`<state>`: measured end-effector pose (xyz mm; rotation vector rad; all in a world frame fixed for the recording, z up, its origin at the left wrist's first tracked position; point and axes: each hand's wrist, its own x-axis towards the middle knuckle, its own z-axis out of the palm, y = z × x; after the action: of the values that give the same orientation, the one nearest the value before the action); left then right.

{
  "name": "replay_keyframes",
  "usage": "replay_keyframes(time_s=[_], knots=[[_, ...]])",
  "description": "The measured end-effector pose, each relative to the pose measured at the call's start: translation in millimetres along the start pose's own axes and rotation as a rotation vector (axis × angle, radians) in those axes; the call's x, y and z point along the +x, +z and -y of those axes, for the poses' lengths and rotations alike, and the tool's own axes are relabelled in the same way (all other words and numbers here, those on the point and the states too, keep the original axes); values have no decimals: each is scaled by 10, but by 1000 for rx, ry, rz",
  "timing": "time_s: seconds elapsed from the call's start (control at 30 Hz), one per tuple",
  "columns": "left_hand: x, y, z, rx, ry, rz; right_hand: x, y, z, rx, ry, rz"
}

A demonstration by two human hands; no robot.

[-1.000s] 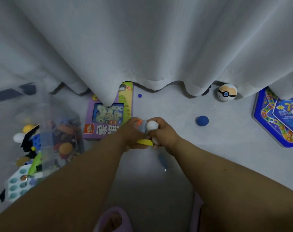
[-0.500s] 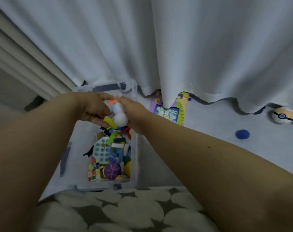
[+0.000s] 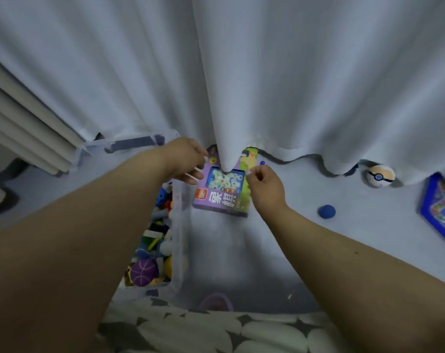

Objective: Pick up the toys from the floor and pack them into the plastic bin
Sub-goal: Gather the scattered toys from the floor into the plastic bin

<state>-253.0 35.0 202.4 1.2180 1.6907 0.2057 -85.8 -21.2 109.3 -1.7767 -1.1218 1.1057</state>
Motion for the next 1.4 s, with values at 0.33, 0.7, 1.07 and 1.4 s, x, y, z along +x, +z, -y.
replay_keyframes(time_s=[0.33,0.7,1.07,1.4], knots=[[543,1318,-14,338,-70,299,-33,-1080,-1798,-304,578,-128],[968,2950,767,1104,731,420,540,-1150,-2070,-369,430,-244],[1506,3036,760,932,883,310,986,-1117,-2209,-589,250,-46],[2498,2402,8,686,250,-194,1140,-1056,-2183,-596,260,-83]])
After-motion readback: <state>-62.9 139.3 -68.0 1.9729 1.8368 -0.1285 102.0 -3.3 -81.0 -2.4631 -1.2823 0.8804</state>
